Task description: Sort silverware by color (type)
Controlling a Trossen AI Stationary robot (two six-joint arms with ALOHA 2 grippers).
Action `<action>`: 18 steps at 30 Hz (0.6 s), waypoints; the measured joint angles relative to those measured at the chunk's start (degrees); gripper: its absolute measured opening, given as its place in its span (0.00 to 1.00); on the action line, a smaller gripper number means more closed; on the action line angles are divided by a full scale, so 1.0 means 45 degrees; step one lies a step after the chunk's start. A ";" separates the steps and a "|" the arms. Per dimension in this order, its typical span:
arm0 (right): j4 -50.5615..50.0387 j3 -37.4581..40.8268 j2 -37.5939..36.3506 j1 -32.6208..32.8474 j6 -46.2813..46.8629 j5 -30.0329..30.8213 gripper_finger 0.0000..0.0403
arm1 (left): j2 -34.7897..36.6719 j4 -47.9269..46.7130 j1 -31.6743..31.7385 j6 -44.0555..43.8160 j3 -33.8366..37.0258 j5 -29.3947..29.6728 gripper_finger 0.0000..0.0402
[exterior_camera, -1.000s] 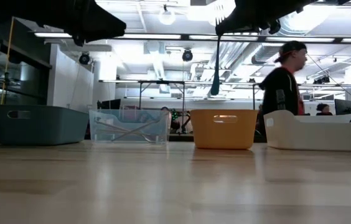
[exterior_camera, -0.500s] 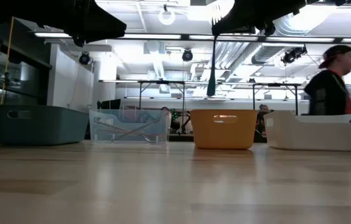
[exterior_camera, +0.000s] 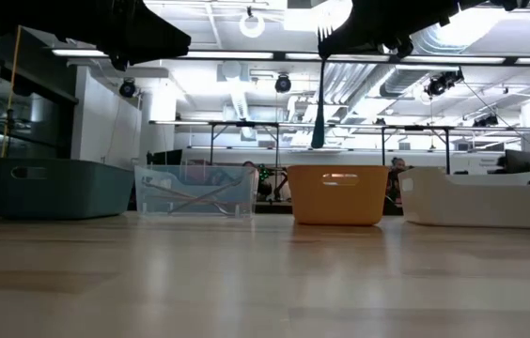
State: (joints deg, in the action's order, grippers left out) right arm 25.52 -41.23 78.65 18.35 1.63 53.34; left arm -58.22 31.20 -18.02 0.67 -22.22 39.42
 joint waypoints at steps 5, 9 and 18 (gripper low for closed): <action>0.0000 0.0000 0.0000 0.0000 -0.0015 0.0000 0.00 | 0.0000 0.0000 -0.0002 0.0000 0.0000 0.0000 0.35; 0.0000 0.0000 0.0000 0.0000 -0.0019 0.0000 0.00 | 0.0000 0.0000 -0.0004 0.0000 0.0000 0.0000 0.35; -0.0005 -0.0005 0.0005 0.0000 -0.0019 -0.0243 0.00 | 0.0000 0.0000 0.0000 0.0000 0.0000 -0.0005 0.35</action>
State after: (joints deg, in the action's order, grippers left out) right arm 25.50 -41.25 78.67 18.35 1.54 52.25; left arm -58.22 31.20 -18.02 0.67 -22.22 39.40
